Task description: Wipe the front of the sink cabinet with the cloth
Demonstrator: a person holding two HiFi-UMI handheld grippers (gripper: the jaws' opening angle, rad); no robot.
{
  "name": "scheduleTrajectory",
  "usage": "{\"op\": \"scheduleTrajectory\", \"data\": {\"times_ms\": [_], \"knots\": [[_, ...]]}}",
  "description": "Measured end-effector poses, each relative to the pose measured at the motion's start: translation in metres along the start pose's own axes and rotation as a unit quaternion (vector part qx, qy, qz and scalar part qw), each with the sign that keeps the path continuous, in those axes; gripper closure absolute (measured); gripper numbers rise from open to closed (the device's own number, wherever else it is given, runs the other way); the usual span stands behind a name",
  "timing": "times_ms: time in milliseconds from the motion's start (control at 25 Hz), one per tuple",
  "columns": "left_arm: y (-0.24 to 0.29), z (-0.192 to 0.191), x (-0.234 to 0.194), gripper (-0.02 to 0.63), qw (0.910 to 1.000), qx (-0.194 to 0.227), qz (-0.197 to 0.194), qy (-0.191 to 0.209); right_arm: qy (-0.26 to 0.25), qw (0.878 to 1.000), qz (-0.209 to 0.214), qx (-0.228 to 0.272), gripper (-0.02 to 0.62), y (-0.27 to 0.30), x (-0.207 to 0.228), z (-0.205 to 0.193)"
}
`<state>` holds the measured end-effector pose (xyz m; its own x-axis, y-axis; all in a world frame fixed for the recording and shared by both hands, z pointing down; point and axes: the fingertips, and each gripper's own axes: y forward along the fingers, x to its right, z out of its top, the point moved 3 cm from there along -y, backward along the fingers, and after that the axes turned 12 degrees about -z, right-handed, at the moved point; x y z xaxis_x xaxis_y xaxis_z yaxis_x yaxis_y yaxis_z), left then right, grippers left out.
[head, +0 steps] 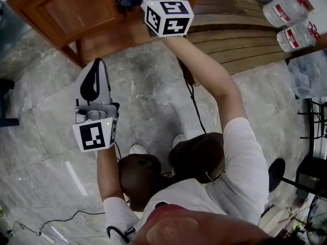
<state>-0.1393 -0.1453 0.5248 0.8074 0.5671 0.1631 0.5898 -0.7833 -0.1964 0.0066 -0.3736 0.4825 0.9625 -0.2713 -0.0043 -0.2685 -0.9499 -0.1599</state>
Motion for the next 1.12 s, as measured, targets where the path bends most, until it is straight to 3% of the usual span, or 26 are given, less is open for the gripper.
{"op": "scheduleTrajectory", "data": {"times_ms": [560,760,1120], "knots": [[0.000,0.000,0.004,0.606,1.0000,-0.003,-0.002,0.001,-0.080,0.991,-0.104,-0.026,0.520,-0.009,0.116,-0.013],[0.001,0.001,0.004,0.606,1.0000,-0.003,-0.002,0.002,-0.076,0.985,-0.151,-0.029,0.523,-0.014,0.158,-0.010],[0.004,0.002,0.009,0.606,0.9999,-0.004,-0.010,0.004,-0.068,0.978,-0.194,-0.026,0.522,-0.028,0.199,-0.005]]}}
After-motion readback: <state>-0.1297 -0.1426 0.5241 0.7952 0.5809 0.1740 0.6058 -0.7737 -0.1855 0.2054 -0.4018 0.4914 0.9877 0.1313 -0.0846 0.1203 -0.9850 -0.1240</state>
